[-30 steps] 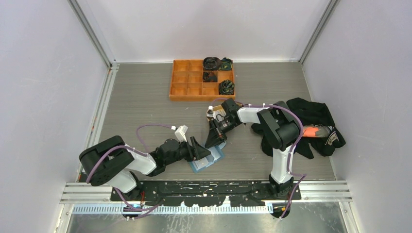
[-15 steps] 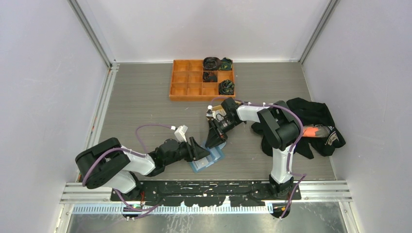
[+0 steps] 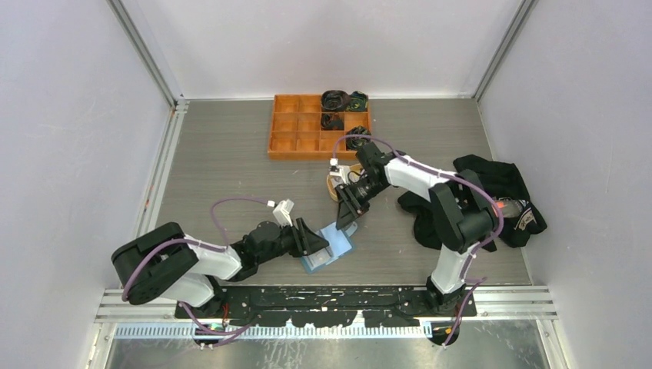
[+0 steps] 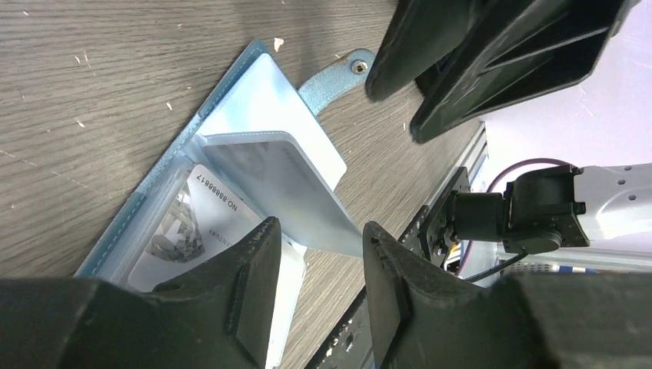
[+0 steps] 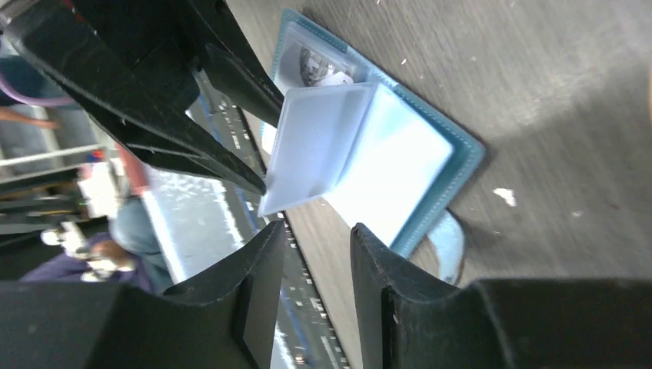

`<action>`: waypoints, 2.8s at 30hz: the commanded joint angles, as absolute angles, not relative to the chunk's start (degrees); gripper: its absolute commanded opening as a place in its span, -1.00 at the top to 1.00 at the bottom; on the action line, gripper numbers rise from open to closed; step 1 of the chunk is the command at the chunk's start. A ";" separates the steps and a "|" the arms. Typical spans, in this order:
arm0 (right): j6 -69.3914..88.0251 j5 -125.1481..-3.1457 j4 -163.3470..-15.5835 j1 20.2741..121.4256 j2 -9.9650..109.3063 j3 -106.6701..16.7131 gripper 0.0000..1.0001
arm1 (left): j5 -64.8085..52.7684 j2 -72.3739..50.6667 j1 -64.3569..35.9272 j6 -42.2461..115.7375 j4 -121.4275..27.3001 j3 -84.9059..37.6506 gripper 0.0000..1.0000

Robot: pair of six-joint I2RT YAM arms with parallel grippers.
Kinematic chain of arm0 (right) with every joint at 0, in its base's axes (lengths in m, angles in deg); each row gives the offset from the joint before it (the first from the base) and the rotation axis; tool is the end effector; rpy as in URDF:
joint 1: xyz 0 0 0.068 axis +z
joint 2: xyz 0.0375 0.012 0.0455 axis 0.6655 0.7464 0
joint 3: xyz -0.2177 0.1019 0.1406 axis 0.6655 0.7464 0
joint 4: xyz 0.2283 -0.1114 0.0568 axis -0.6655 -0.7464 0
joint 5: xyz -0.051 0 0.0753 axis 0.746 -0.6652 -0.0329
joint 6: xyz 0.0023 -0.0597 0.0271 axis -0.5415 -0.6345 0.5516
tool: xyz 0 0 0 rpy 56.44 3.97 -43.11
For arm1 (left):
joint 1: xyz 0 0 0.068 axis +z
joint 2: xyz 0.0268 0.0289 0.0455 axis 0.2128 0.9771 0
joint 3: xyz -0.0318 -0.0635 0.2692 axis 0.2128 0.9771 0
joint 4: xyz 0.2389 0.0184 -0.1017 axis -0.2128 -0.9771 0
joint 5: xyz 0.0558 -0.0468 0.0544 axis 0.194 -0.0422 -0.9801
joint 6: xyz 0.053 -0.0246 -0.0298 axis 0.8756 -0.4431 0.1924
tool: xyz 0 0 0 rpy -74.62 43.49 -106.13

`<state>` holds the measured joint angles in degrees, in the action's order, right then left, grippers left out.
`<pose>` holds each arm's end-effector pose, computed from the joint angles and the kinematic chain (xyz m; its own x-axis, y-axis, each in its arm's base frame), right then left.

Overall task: Put the credit cards into the card holder
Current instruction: Turn over the card slot in the card holder, then pick up the credit card from the storage box.

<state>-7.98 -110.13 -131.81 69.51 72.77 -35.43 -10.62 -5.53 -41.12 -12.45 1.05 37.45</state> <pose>0.2737 0.1911 0.1686 -0.7888 -0.5376 -0.2980 -0.5401 0.3747 0.7536 0.1381 -0.1914 0.1304 -0.8274 -0.3467 -0.4419 0.2358 0.4997 -0.8335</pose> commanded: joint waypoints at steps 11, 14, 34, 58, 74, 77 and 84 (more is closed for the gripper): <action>-15.95 -90.10 -111.36 81.05 58.45 -22.60 0.64 | -13.75 -17.66 -41.24 -9.86 -8.84 39.75 0.11; -14.00 -88.44 -111.79 83.00 62.04 -24.20 0.68 | -13.84 -23.37 -41.26 -9.58 -13.30 40.55 0.09; -10.66 -93.64 -121.80 83.13 62.72 -34.99 0.63 | -20.27 -70.38 -41.24 -6.80 -50.37 42.63 -0.14; 17.55 -82.97 -113.07 54.15 61.87 -38.20 -0.15 | -26.43 -60.61 -41.23 -1.95 -34.94 46.66 -0.96; 28.17 -67.32 -109.72 53.93 67.34 -37.43 -0.07 | -24.48 -59.06 -41.24 -5.61 -33.69 46.87 -0.92; 29.61 -65.61 -109.45 53.87 68.17 -37.46 -0.07 | -24.39 -58.53 -41.24 -5.97 -33.14 47.04 -0.91; 31.95 -65.64 -108.11 54.07 70.28 -37.73 -0.10 | -24.26 -57.88 -41.24 -6.42 -32.58 47.05 -0.90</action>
